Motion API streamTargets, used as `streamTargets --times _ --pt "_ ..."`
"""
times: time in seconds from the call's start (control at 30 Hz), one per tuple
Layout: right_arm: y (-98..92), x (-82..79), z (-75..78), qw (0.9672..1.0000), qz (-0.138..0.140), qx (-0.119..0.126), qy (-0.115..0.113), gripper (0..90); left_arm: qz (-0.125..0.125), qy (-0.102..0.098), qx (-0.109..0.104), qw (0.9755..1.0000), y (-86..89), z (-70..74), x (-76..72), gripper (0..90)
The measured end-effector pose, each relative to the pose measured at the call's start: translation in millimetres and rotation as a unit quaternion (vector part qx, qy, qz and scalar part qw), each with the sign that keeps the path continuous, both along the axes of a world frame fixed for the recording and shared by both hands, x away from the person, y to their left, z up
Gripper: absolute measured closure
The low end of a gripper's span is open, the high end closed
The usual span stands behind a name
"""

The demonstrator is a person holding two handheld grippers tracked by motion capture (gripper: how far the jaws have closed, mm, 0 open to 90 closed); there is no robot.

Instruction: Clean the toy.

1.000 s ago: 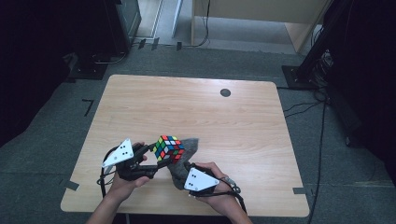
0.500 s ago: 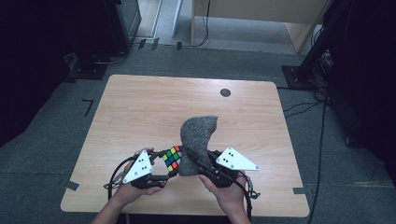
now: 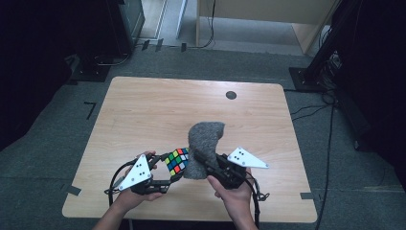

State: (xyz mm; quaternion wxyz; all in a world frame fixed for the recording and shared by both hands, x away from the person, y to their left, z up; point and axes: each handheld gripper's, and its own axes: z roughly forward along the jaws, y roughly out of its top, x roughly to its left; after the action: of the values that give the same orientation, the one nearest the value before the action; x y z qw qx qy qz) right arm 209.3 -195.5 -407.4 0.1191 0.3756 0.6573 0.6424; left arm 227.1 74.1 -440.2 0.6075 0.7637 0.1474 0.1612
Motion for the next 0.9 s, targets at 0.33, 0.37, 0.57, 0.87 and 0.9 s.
streamTargets --times 0.33,0.37,0.57,0.87,0.9 --pt "-3.9 20.0 -39.2 0.9943 0.002 -0.095 0.049 73.2 0.041 0.042 -0.085 0.9947 20.6 7.3 13.0 34.6" --pt "4.0 19.4 -46.2 0.994 0.018 -0.096 0.05 73.1 0.051 0.053 -0.107 0.9916 22.0 6.9 15.2 34.6" --pt "71.6 -2.2 -67.9 0.9824 0.138 -0.125 0.0 72.7 0.059 0.106 -0.151 0.9811 21.9 1.6 20.1 34.6" --pt "54.0 0.1 -56.5 0.9948 0.071 -0.067 -0.03 73.6 0.067 0.108 -0.127 0.9837 10.0 1.8 15.4 34.6" --pt "50.3 1.8 -57.0 0.9959 0.062 -0.062 -0.024 73.6 0.07 0.105 -0.128 0.9837 10.8 2.0 15.6 34.7"
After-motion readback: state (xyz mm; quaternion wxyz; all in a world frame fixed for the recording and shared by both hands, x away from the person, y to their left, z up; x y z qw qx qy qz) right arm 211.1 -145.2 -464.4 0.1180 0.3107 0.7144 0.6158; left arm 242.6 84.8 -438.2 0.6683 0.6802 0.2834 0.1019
